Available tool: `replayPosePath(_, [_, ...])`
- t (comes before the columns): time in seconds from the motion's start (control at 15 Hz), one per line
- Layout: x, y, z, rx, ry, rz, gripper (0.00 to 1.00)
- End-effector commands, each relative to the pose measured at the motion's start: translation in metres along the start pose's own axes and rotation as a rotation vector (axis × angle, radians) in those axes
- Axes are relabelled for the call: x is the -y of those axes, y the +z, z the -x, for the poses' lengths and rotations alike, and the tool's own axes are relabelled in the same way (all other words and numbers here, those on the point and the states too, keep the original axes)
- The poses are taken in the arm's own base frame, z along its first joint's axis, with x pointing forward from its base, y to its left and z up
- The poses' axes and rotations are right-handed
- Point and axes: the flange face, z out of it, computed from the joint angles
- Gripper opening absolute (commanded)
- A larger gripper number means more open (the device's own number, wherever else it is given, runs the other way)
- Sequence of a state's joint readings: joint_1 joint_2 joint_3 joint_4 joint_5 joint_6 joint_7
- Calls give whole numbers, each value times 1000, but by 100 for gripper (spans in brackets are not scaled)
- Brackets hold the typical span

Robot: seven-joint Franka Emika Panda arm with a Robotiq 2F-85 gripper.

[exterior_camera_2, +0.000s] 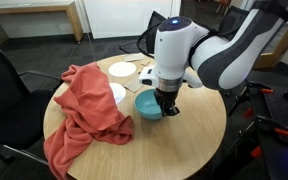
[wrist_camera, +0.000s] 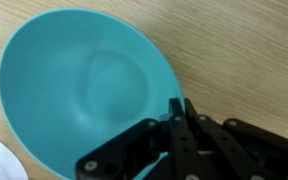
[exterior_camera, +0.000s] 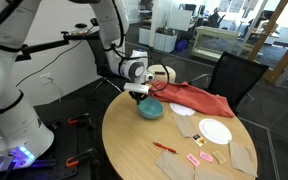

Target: Move the bowl closer to the orange cloth

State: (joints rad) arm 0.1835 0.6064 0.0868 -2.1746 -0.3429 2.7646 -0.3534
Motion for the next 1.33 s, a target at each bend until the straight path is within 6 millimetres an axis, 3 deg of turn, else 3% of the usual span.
replayPosePath(0.0, [-2,-4,-6,31,-27,1,36])
replayPosePath(0.53, [4,-34,-3,10,-7,10,97])
replayPosePath(1.0, [1,-84,-9,-7,87,33,100])
replayPosePath(1.27, [0,-102,-12,6,121,11,100])
